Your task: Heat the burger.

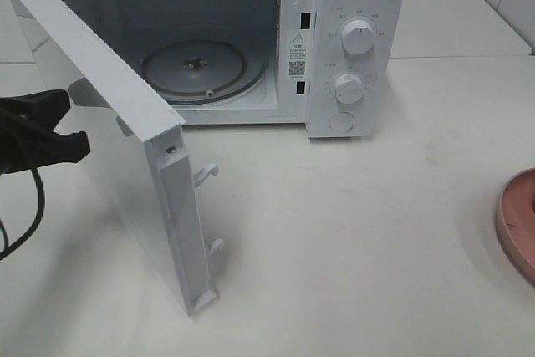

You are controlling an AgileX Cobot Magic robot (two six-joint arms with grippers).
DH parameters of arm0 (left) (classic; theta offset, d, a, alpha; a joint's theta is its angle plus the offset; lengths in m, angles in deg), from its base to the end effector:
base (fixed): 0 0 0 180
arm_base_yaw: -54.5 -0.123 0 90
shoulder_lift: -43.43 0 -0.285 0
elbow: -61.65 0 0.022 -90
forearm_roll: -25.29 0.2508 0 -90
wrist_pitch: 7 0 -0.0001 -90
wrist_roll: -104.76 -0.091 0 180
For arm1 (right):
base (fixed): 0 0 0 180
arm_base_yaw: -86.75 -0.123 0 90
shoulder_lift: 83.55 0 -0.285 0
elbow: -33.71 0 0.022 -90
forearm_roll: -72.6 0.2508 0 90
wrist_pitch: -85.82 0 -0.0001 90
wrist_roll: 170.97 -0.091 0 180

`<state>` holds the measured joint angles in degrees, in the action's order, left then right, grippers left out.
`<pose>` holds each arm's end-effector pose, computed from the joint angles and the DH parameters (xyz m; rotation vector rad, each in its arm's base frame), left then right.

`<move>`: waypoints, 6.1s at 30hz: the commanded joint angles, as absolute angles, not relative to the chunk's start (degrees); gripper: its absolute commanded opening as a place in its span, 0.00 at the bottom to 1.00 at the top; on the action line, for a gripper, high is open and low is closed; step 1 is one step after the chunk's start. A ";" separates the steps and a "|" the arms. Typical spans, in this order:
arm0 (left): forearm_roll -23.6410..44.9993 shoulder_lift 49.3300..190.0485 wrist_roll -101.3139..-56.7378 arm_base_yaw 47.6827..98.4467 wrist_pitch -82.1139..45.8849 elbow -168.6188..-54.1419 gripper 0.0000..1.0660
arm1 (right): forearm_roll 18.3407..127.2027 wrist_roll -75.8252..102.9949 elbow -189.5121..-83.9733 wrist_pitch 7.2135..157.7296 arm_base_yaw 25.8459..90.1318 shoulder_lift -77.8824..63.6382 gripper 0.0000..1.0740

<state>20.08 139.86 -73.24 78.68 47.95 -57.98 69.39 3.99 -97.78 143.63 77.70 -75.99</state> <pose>0.2214 -0.0920 0.1654 0.2447 1.7720 -0.3005 -0.0029 -0.0048 0.2819 -0.0685 1.9864 0.0927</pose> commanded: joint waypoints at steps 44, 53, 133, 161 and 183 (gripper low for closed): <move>-19.40 165.41 -99.25 99.19 34.08 -105.36 0.00 | 69.16 4.73 -97.67 142.89 78.04 -77.83 0.71; -22.04 167.30 -101.31 97.30 32.42 -110.58 0.00 | 69.16 4.73 -97.67 142.89 78.04 -77.83 0.71; 13.09 119.92 -83.67 54.96 -73.35 -97.97 0.94 | 69.16 4.73 -97.67 142.89 78.04 -77.83 0.71; 20.94 71.22 -82.23 52.44 -66.70 -72.02 0.94 | 69.16 4.73 -97.67 142.89 78.04 -77.83 0.71; 19.10 49.67 -82.01 52.44 -68.65 -70.81 0.94 | 69.16 4.79 -97.67 142.89 78.04 -77.31 0.71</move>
<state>19.67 50.99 -82.35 52.67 -68.42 -70.99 69.39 3.99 -97.78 143.63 77.70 -75.99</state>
